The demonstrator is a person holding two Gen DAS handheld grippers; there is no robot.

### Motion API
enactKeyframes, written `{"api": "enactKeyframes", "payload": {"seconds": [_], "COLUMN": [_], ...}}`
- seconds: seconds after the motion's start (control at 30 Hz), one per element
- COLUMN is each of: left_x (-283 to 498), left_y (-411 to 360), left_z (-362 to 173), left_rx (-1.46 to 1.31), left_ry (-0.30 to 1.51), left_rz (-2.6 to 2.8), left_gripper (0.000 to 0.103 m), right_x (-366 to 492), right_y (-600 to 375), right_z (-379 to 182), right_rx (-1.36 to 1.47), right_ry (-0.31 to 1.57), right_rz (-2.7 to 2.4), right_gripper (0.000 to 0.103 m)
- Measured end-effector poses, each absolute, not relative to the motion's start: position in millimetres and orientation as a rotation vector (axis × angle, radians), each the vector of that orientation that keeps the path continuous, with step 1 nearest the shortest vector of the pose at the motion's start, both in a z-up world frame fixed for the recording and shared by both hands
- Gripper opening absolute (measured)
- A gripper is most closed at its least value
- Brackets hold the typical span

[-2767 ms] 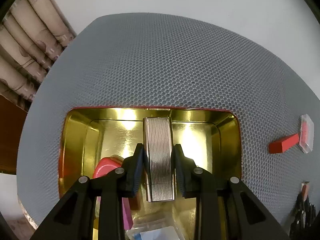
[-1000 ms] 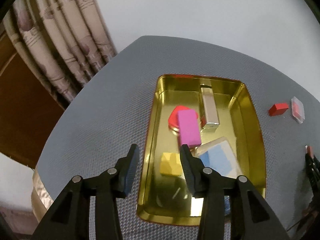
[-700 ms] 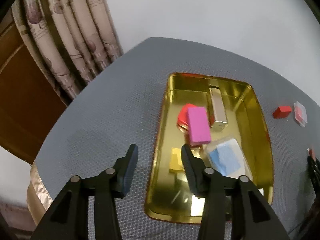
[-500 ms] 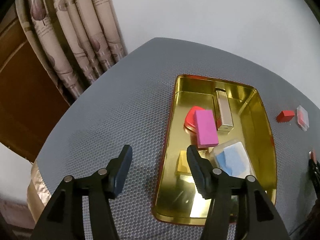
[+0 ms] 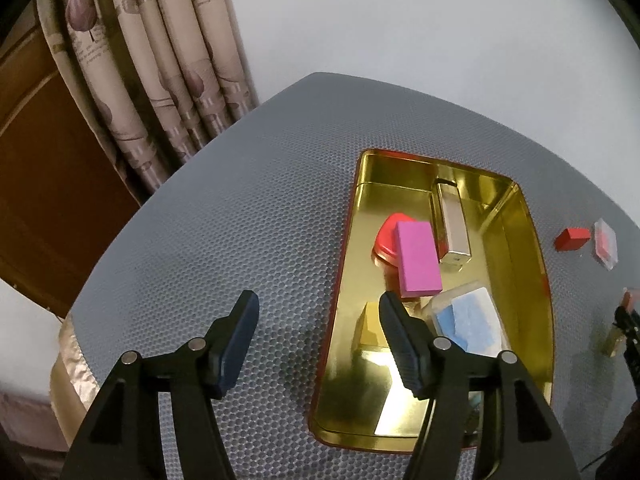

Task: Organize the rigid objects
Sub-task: 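Lower the YSL lipstick into the gold tin and open the right gripper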

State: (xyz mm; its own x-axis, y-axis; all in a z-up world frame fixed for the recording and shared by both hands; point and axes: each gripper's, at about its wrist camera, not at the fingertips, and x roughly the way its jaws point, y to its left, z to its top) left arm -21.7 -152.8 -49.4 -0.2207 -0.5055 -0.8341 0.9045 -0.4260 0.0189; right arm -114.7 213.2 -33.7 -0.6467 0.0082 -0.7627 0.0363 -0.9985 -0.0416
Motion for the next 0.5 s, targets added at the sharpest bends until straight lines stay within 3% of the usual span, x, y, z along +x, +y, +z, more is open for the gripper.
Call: {"api": "enactKeyframes", "payload": {"seconds": [0.5], "left_x": [-9.0], "left_y": [-164.9], "left_z": [-49.0], "left_rx": [0.968], "left_ry": [0.655], "left_rz": [-1.776], "left_gripper": [0.06], "right_x": [-120.1], "right_y": [121.3], "right_z": [22.9], "right_rx": [1.151], "right_ry": [0.076], "right_rz": [-2.678], "right_gripper": [0.02]}}
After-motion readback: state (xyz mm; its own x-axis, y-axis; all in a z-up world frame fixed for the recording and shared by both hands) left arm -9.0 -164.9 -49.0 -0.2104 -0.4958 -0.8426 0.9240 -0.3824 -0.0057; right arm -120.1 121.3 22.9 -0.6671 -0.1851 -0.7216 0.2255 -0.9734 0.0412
